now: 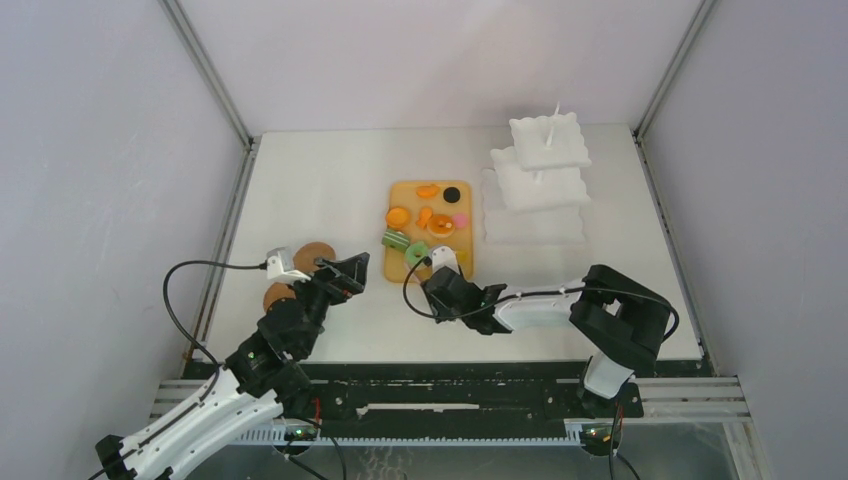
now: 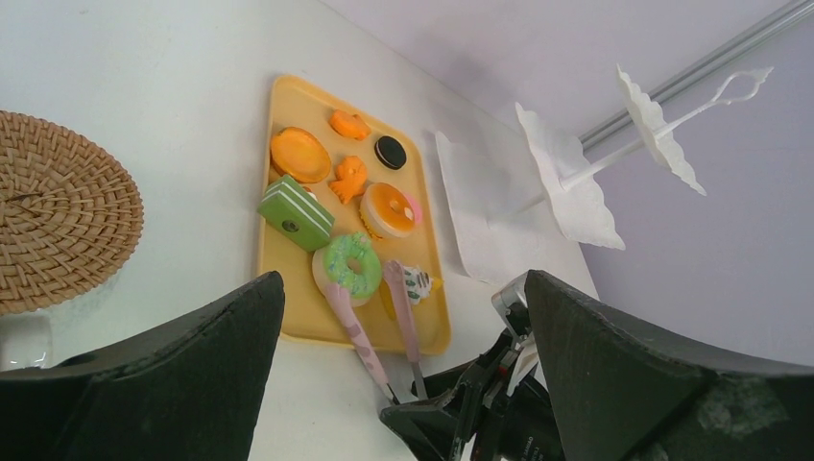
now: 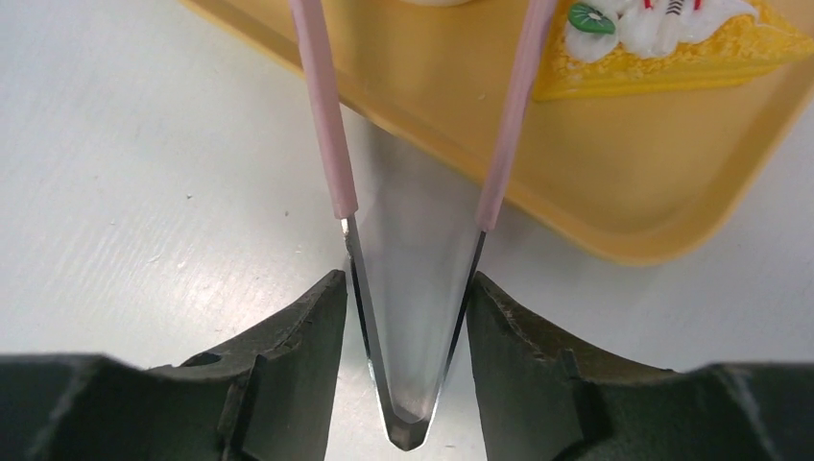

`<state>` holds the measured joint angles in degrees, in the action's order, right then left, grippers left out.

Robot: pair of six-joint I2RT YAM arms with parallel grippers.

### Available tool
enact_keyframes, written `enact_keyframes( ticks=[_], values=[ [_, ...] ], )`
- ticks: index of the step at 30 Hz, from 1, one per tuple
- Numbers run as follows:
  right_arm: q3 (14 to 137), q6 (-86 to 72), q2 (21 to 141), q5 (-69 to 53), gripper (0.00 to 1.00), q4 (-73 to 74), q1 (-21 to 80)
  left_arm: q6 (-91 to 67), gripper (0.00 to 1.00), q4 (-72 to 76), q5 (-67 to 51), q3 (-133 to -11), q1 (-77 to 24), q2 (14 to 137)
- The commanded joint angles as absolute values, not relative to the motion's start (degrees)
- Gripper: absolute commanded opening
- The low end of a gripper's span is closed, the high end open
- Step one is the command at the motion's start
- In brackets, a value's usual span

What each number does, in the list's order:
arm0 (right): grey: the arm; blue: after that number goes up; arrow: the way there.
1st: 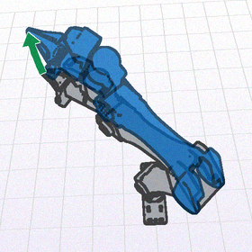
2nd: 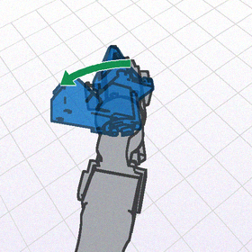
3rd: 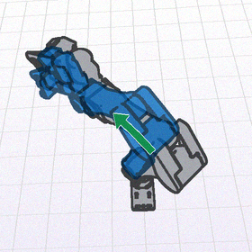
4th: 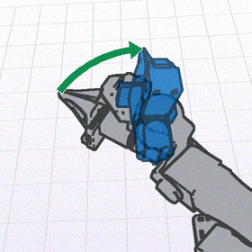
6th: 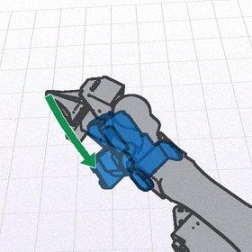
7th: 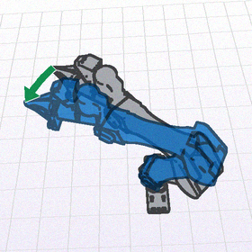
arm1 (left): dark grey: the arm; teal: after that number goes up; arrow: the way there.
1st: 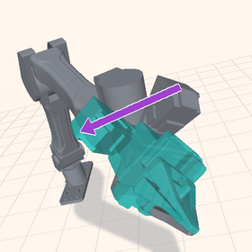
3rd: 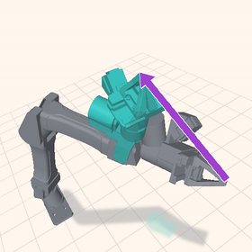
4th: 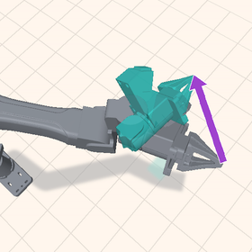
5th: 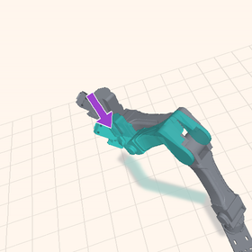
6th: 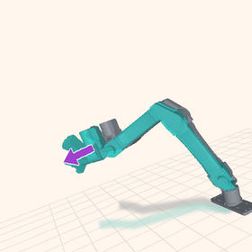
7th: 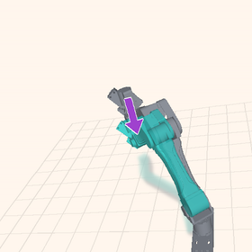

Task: Serve the afternoon tea
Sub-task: Adjust the clamp on the tray.

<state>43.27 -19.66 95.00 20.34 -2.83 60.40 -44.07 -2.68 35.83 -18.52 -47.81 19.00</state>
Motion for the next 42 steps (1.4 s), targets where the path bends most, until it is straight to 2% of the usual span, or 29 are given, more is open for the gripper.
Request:
enact_keyframes(
  ticks=[1,7,14,17,42],
  values=[
    [46.0,-19.0,93.0,17.4,0.56,-0.2,60.5,-44.6,1.00,-1.2,36.2,-17.9,-47.6,19.1],
    [47.7,-19.1,92.0,14.9,0.50,2.7,59.6,-44.7,1.00,-1.2,35.7,-18.3,-47.6,19.1],
    [48.1,-18.8,89.6,15.2,0.48,3.8,59.6,-45.1,1.00,-1.2,35.3,-18.1,-47.6,18.6],
    [48.4,-18.7,89.1,14.7,0.43,4.3,59.3,-45.1,1.00,-1.2,35.2,-18.0,-47.6,18.3],
    [57.3,-19.8,96.2,7.9,0.50,12.5,54.3,-45.8,1.00,-2.7,35.4,-17.7,-47.6,15.7]
  ],
)
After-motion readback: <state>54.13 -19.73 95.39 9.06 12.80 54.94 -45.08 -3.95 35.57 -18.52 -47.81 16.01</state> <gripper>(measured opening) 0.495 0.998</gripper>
